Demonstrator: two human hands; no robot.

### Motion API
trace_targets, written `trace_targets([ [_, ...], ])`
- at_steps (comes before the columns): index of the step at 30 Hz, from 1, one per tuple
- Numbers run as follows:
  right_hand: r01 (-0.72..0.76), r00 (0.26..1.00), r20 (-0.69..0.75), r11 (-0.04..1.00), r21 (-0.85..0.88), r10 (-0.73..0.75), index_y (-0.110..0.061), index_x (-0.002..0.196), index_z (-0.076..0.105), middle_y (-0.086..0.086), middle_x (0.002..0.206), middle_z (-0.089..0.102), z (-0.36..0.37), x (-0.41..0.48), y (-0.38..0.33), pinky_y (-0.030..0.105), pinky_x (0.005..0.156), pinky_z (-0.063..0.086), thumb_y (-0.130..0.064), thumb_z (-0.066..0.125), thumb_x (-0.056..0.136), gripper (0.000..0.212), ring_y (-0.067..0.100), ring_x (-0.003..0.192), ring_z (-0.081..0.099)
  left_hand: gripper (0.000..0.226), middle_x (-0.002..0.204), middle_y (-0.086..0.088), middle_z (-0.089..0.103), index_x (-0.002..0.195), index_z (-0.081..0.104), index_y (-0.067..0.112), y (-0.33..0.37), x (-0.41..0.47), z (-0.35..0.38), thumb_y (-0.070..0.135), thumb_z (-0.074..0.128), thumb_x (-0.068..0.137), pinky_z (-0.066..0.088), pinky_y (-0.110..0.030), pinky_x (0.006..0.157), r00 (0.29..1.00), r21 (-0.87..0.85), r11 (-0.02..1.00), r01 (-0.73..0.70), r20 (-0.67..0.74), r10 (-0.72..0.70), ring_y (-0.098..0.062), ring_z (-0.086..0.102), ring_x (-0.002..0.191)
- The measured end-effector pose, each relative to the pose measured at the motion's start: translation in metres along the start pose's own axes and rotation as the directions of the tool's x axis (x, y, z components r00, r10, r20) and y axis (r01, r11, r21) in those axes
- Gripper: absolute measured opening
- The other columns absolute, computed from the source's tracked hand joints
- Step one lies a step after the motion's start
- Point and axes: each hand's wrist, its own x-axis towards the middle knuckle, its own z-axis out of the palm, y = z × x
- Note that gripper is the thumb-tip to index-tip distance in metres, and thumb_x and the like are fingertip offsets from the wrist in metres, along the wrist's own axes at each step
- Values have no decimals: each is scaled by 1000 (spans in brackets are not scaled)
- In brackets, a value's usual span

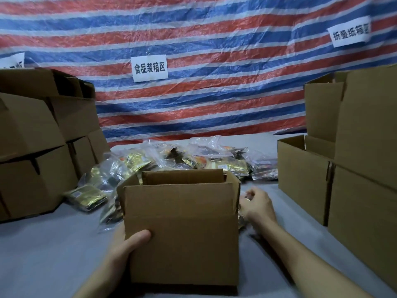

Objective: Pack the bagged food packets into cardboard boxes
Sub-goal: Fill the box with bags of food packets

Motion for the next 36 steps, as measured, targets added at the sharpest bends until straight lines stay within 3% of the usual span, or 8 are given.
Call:
trace_targets([
  [4, 120, 980, -199, 868, 482, -25, -9, 83, 60, 1, 80, 64, -4, -2, -5, 14, 57, 46, -7, 68, 92, 12, 19, 79, 59, 75, 115, -16, 75, 109, 74, 30, 6, -2, 8, 52, 95, 40, 58, -49, 83, 999, 39, 998, -46, 14, 45, -38, 73, 104],
  [8, 261, 939, -340, 735, 626, -44, -13, 85, 60, 3, 78, 60, -13, -6, -16, 14, 59, 46, -24, 73, 92, 18, 18, 73, 55, 98, 114, -15, 75, 116, 68, 20, 9, -2, 11, 64, 95, 33, 61, -46, 82, 996, 87, 993, -81, -29, 84, -36, 73, 102],
  [12, -52, 987, 144, 724, 687, -66, 0, 98, 71, 20, 94, 71, -20, -2, -14, 38, 74, 48, -66, 49, 93, 70, 29, 86, 65, 95, 113, -14, 76, 118, 66, 16, 10, -1, 11, 60, 95, 38, 63, -37, 75, 994, 98, 990, -106, -12, 108, -32, 74, 100],
  [17, -201, 946, 320, 865, 460, 49, -2, 103, 73, 20, 105, 73, -8, 11, 2, 44, 86, 58, -12, 61, 97, 17, 34, 92, 68, 67, 110, -18, 76, 114, 69, 16, 6, 1, 5, 40, 80, 52, 62, -34, 68, 997, 39, 997, -71, 37, 69, -33, 75, 93],
  [20, -424, 803, 596, 694, 582, -9, -5, 79, 62, 4, 60, 60, -16, 6, -4, 21, 45, 47, 2, 47, 93, 22, 13, 48, 52, 74, 110, -16, 76, 118, 65, 16, 6, 0, 5, 42, 80, 51, 63, -36, 71, 997, 42, 997, -64, 45, 62, -34, 75, 96],
  [22, -567, 693, 718, 560, 603, -72, -8, 71, 65, 2, 59, 54, -23, 1, -8, 20, 44, 44, 1, 43, 93, 32, 10, 48, 49, 71, 110, -15, 76, 116, 65, 18, 7, -1, 6, 41, 80, 51, 63, -37, 72, 996, 34, 997, -70, 60, 68, -33, 75, 97],
  [29, -236, 562, 826, 950, 205, -39, -19, 33, 51, -5, 45, 47, -41, -23, -30, 18, 50, 33, 11, 35, 99, 74, 4, 38, 45, 86, 105, -20, 76, 119, 62, 10, 7, -5, 7, 39, 89, 43, 61, -32, 64, 994, 22, 996, -84, 74, 83, -33, 76, 89],
  [36, -294, 601, 788, 882, 369, -129, -15, 38, 66, -3, 45, 59, -50, -32, -40, 16, 43, 46, 13, 42, 98, 70, 4, 40, 58, 110, 109, -9, 77, 126, 59, 19, 12, -6, 10, 61, 99, 33, 61, -29, 70, 991, 83, 988, -133, 40, 130, -26, 76, 95],
])
